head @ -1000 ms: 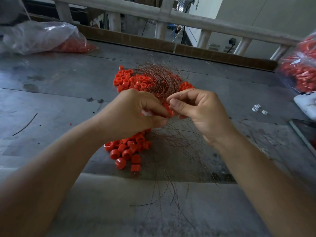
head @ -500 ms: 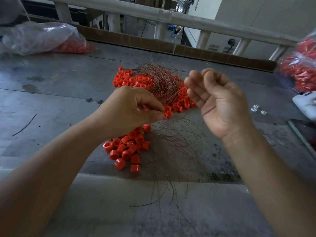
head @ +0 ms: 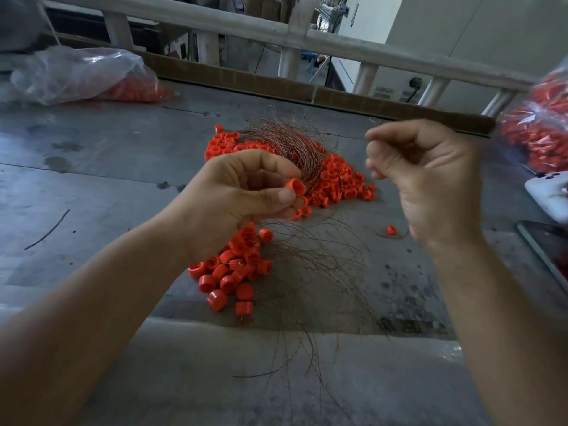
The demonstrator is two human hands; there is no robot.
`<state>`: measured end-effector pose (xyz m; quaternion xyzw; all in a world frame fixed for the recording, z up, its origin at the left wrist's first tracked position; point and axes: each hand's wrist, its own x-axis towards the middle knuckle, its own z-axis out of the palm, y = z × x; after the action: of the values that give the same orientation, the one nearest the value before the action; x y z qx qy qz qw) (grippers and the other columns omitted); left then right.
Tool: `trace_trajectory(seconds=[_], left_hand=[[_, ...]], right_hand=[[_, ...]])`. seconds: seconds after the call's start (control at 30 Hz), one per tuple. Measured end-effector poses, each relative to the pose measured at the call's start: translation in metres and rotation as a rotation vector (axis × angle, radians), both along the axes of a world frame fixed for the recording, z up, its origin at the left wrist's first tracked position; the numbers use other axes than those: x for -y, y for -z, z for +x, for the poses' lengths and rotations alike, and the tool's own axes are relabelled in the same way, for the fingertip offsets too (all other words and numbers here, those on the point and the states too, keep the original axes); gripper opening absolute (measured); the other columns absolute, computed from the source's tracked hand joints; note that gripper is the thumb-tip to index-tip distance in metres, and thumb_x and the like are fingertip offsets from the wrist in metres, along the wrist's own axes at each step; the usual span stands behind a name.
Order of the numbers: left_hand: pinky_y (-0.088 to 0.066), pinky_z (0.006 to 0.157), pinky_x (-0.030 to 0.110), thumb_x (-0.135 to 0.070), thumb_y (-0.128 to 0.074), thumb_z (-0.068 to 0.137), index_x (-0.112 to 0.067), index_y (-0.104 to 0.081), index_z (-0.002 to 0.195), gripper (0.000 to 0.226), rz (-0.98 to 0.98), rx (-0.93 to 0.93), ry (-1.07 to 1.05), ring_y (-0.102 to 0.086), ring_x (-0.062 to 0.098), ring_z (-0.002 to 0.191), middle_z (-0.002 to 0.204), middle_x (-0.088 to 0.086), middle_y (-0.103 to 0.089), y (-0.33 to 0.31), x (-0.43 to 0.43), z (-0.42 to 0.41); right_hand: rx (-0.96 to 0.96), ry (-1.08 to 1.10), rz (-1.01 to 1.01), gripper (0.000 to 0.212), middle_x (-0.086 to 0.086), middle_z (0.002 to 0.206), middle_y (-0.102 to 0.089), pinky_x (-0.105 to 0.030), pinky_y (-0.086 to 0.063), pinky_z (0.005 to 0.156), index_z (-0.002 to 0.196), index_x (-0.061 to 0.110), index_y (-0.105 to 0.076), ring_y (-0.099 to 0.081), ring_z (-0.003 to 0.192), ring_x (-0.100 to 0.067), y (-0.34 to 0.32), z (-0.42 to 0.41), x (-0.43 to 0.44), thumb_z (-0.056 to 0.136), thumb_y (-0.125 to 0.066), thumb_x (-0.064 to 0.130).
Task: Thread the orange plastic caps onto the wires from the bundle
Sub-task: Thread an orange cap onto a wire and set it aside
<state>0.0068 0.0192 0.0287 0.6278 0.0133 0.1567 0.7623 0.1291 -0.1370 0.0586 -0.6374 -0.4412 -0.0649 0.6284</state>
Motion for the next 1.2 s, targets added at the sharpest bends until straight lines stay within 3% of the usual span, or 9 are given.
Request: trace_trajectory(seconds=[0.1,0.23,0.53,0.67,0.87,0.97,1.2], left_hand=[[-0.053,0.061,0.017,-0.001,-0.061,0.063,-0.014,-0.074,0.077,0.024,-0.015,0.026,0.022,-0.068,0.012,0.068,0.072,0.001,-0.069,0.001,-0.001,0.001],[-0.053,0.061,0.017,0.002,-0.060,0.063,-0.013,-0.074,0.075,0.023,-0.029,0.036,0.036,-0.068,0.011,0.067,0.072,0.002,-0.070,0.002,-0.001,0.001],[-0.053,0.059,0.018,0.002,-0.062,0.059,-0.006,-0.062,0.084,0.026,-0.007,0.025,-0.006,-0.069,0.013,0.065,0.071,0.002,-0.069,0.002,0.001,0.000],[-0.053,0.060,0.018,0.003,-0.063,0.059,-0.006,-0.066,0.080,0.023,0.011,0.033,-0.026,-0.068,0.013,0.067,0.073,0.003,-0.070,0.003,0.001,0.000],[-0.055,0.068,0.021,-0.010,-0.074,0.051,-0.015,-0.073,0.072,0.022,0.028,0.072,-0.027,-0.069,0.014,0.074,0.075,0.003,-0.072,0.005,-0.002,0.000],[-0.055,0.069,0.022,-0.012,-0.073,0.051,-0.017,-0.073,0.072,0.022,0.038,0.078,-0.025,-0.069,0.014,0.074,0.075,0.002,-0.072,0.005,-0.003,0.000],[-0.054,0.062,0.019,-0.012,-0.073,0.050,-0.019,-0.073,0.072,0.022,0.036,0.072,-0.029,-0.069,0.011,0.070,0.078,0.003,-0.073,0.005,-0.003,-0.001]], right_hand=[[0.115,0.007,-0.109,0.020,0.012,0.075,-0.064,-0.023,-0.050,0.063,0.082,0.029,-0.065,-0.060,0.066,-0.006,0.005,-0.006,-0.003,0.076,-0.069,0.010],[0.225,0.036,-0.196,0.022,0.014,0.080,-0.059,-0.013,-0.044,0.064,0.088,0.028,-0.064,-0.057,0.071,-0.001,0.008,-0.011,-0.006,0.075,-0.070,0.012],[0.264,0.015,-0.254,0.018,0.014,0.076,-0.055,-0.007,-0.038,0.063,0.083,0.025,-0.062,-0.053,0.070,0.002,0.010,-0.018,-0.008,0.076,-0.068,0.010],[0.283,0.001,-0.301,0.015,0.015,0.075,-0.053,-0.006,-0.037,0.062,0.080,0.025,-0.058,-0.051,0.068,0.005,0.011,-0.021,-0.008,0.079,-0.064,0.010],[0.307,-0.061,-0.357,0.009,0.003,0.070,-0.054,-0.016,-0.041,0.059,0.079,0.016,-0.060,-0.050,0.065,-0.008,0.011,-0.026,-0.008,0.081,-0.057,0.008],[0.304,-0.102,-0.392,0.007,0.006,0.067,-0.054,-0.014,-0.040,0.059,0.080,0.010,-0.061,-0.050,0.063,-0.008,0.010,-0.027,-0.007,0.082,-0.055,0.006],[0.223,-0.145,-0.414,0.011,0.014,0.060,-0.047,-0.012,-0.038,0.055,0.077,0.017,-0.056,-0.048,0.058,-0.002,0.010,-0.028,-0.007,0.082,-0.051,0.009]])
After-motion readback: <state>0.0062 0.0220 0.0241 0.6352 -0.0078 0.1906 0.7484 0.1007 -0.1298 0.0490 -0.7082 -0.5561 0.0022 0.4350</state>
